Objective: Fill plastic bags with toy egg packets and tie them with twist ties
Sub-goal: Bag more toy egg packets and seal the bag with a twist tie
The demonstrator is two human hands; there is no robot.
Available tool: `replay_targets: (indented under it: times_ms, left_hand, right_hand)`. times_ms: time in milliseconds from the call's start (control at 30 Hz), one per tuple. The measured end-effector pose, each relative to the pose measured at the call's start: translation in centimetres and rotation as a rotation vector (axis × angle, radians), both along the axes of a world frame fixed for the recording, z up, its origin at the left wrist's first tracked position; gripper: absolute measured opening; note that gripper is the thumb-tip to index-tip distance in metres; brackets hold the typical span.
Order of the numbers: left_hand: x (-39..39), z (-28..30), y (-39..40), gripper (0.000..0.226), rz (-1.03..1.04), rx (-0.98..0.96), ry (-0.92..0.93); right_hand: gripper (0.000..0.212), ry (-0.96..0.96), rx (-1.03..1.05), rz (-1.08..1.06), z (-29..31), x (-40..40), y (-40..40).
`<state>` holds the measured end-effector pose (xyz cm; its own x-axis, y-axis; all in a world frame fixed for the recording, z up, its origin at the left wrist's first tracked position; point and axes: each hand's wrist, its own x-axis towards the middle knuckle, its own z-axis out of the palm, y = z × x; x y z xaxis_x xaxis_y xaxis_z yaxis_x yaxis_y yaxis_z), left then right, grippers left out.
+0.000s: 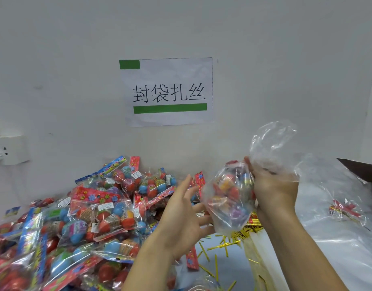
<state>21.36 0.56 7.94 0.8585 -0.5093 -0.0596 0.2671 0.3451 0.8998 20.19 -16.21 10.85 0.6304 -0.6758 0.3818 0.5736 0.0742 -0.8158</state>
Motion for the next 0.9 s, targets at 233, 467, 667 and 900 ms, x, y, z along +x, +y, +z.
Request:
replay_targets:
  times_ms: [233,467,667,900]
  left_hand:
    - [0.7,-2.1,1.1,0.108,-0.019,0.686,-0.851]
    - [0.4,-3.6,-3.1,0.081,0.346,0.246,-0.938]
    - [0.9,-1.6,-0.9,0.069,0.327,-0.051,-0.511]
    - [1.1,-0.7,1.9,0.053,0.006,-0.109,-0.072]
  right_hand:
    - [0.015,0.056,0.124,-0.157,-0.1,0.3,-0.1]
    - [0.02,0.034,0.147,-0.147,0.2,-0.1,0.6]
    - [0.008,0.076,0.068,0.123,0.5,-0.5,1.2]
    - [0.024,0.098,-0.243,0.28,0.3,-1.1,1.5]
